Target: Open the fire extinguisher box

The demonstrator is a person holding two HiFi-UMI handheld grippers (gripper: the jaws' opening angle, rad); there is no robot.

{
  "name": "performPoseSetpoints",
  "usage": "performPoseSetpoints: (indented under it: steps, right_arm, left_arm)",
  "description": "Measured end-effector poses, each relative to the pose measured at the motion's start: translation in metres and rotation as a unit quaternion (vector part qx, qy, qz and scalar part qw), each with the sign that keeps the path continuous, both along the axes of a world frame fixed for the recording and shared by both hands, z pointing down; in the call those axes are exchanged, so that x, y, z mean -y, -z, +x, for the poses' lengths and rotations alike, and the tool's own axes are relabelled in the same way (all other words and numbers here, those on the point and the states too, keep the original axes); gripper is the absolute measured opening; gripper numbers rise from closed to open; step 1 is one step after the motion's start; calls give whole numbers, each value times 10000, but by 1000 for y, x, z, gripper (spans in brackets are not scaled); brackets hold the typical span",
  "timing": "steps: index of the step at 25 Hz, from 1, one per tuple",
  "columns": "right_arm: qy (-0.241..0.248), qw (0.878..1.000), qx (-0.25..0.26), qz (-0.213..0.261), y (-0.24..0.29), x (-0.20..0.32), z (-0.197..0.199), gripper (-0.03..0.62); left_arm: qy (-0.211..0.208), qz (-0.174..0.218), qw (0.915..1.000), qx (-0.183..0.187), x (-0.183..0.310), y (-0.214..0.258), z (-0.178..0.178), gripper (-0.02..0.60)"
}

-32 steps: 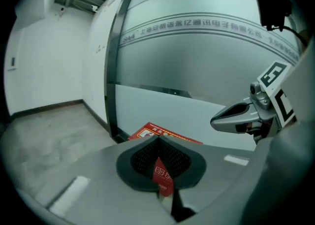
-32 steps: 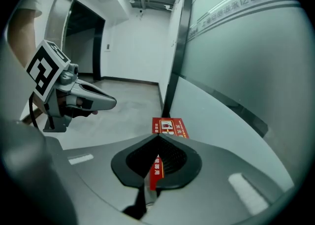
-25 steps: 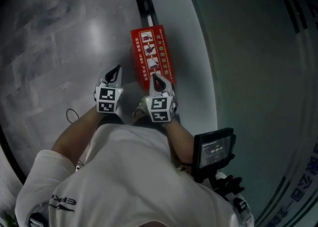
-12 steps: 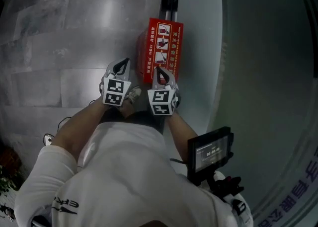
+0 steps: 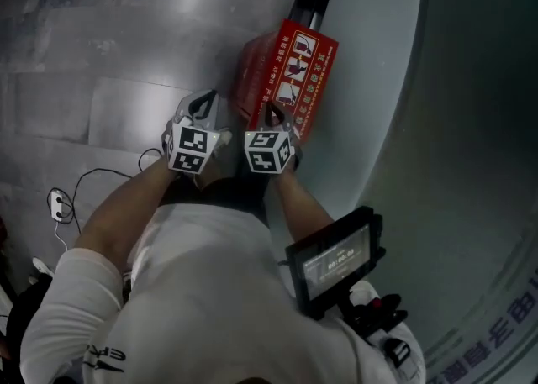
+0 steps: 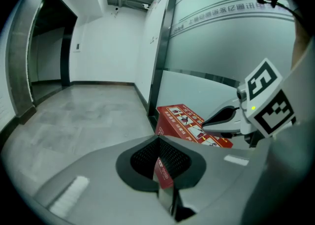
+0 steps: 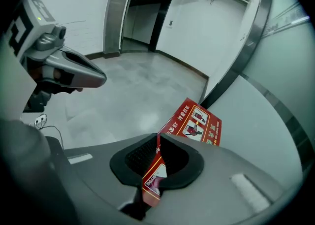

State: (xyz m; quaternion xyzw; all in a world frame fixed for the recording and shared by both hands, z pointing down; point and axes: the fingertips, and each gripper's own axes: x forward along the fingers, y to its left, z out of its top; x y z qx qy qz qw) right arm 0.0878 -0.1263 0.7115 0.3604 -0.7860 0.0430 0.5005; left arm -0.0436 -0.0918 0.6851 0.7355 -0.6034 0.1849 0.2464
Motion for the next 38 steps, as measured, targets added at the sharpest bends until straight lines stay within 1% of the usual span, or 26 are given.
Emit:
performPoseSetpoints:
  steps: [2, 6, 8, 11, 14, 16, 20, 25, 31, 38]
  right_arm:
    - [-127, 9997, -139, -170, -22, 7, -4, 142]
    - [-324, 9971, -591, -350, -59, 21, -9, 277]
    - [-451, 9949, -820, -386, -75, 25, -7, 327]
    - [-713, 9902, -1118, -441, -96, 28, 3, 351]
    - [-879, 9859, -1379, -341, -106, 33, 11, 349]
    - [-919, 9835, -1537, -248, -108, 35, 14, 327]
    - [-911, 9807, -1722, -189, -107, 34, 14, 314]
    - [-852, 9811, -1713, -273, -96, 30, 6, 302]
    - [-788, 9830, -1642, -236, -75, 23, -4, 259]
    - [-901, 9849, -1468, -169, -49, 21, -5, 210]
  left_arm:
    - [58, -115, 9999, 21, -7, -11, -8, 3]
    - [220, -234, 9994, 106, -24, -26, -30, 3]
    - [354, -367, 9986, 142, -39, -35, -43, 3]
    - [527, -476, 9974, 154, -53, -46, -60, 3]
    - [642, -441, 9969, 146, -53, -51, -72, 3]
    - [682, -454, 9966, 97, -51, -52, -75, 3]
    - [636, -418, 9971, 56, -49, -54, -76, 3]
    - [523, -374, 9979, 13, -41, -43, -83, 3]
    - [262, -234, 9994, -5, -30, -36, -82, 3]
    - [-6, -16, 10000, 24, -6, -17, -74, 3]
